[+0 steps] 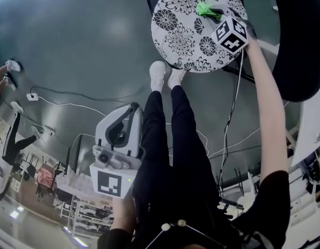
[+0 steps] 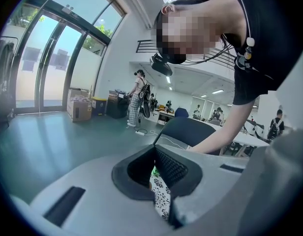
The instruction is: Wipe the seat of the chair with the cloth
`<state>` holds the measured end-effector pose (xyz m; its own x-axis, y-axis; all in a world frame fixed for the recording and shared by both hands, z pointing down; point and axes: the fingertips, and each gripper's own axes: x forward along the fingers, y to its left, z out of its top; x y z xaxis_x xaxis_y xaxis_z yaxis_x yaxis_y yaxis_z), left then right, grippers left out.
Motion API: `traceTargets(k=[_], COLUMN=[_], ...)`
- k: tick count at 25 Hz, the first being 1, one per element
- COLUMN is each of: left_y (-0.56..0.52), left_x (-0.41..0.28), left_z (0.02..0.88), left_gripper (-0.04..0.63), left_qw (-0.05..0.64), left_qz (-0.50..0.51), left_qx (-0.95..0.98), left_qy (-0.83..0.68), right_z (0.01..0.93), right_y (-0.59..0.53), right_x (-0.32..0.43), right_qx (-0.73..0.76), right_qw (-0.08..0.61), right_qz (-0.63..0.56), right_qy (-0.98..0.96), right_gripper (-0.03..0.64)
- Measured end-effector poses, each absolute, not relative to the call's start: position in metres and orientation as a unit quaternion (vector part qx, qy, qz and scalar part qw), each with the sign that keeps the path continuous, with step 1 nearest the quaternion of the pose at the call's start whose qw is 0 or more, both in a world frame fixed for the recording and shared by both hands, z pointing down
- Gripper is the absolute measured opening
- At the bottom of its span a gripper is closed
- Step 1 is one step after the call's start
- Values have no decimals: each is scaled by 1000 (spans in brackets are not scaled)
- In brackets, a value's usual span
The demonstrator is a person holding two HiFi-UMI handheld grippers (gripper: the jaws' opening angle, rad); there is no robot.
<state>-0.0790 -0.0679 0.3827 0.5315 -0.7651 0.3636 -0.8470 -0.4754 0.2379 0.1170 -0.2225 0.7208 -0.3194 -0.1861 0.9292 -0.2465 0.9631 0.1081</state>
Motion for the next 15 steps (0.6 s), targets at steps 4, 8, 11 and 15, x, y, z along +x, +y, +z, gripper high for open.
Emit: traceTargets(k=[4, 8, 11, 15], left_y=[-71, -73, -75, -77], left_x=[-78, -77, -77, -76], left_z=[385, 385, 384, 381], left_gripper=[5, 5, 5, 5], left_qw=[201, 200, 198, 196], left_qz=[100, 98, 98, 94], left_qx=[851, 852, 854, 855], left_qy=[-476, -473, -472, -472], right_z=[723, 728, 725, 723], right_y=[-175, -117, -82, -41], right_x=[112, 112, 111, 110], right_qx=[98, 54, 32, -4], right_qw=[565, 570, 565, 567], right_qz=[32, 26, 36, 37], right_qy=[-819, -820, -823, -823], right_gripper=[84, 84, 84, 84])
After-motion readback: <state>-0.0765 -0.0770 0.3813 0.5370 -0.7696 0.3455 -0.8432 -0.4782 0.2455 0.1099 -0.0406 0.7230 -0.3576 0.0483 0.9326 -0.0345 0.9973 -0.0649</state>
